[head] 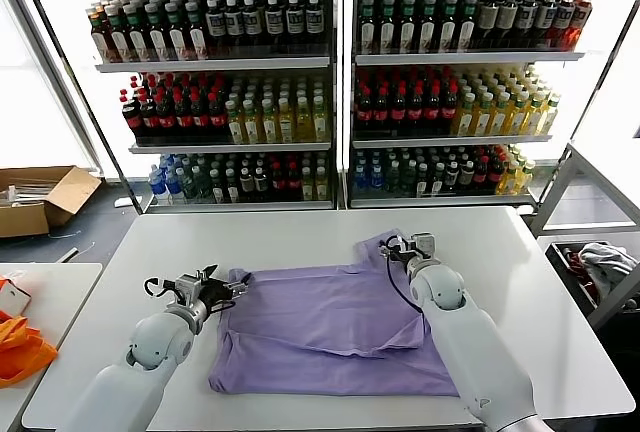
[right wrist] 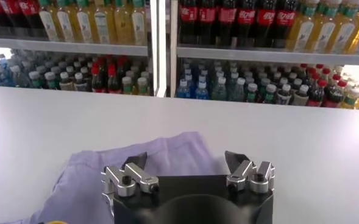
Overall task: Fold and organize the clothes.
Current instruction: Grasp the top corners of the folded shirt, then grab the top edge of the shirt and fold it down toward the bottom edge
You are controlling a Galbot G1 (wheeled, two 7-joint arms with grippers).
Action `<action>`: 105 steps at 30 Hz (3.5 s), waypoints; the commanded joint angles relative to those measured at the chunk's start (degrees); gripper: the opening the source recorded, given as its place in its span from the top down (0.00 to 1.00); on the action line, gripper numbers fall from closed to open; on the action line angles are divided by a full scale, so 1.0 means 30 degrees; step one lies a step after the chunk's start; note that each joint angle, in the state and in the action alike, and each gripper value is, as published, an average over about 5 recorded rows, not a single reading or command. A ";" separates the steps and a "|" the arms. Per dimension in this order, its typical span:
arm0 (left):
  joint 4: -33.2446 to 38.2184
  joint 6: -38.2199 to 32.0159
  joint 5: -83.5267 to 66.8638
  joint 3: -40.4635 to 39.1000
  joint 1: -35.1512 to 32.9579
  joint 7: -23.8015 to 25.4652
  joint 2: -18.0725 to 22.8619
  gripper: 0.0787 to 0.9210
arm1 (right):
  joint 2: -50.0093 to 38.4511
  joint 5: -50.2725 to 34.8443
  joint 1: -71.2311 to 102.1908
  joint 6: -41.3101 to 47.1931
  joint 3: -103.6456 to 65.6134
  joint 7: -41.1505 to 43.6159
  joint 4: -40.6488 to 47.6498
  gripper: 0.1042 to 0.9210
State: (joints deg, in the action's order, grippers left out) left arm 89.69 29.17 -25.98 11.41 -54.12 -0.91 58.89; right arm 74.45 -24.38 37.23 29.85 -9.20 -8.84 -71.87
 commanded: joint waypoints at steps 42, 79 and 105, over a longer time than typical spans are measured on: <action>0.3472 -0.3499 0.0991 0.1486 -0.2544 0.0165 0.0356 0.99 | -0.0296 0.1512 0.3736 -0.1311 -0.1692 -0.0049 -0.8915 0.99; 0.6532 -0.5111 0.5214 0.3714 -1.0183 0.1193 0.1446 0.99 | 0.1122 0.5070 1.6691 -0.1903 -0.4919 -0.2033 -1.5202 0.99; 0.9570 -0.4659 0.6415 0.4895 -1.0746 0.0856 0.2276 0.49 | 0.1133 0.6519 1.6782 -0.3224 -0.4835 -0.2287 -1.6023 0.78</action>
State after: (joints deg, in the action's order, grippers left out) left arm 114.45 14.47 -7.61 24.45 -85.58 2.23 64.58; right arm 77.97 -4.43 86.80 22.77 -22.69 -15.70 -116.54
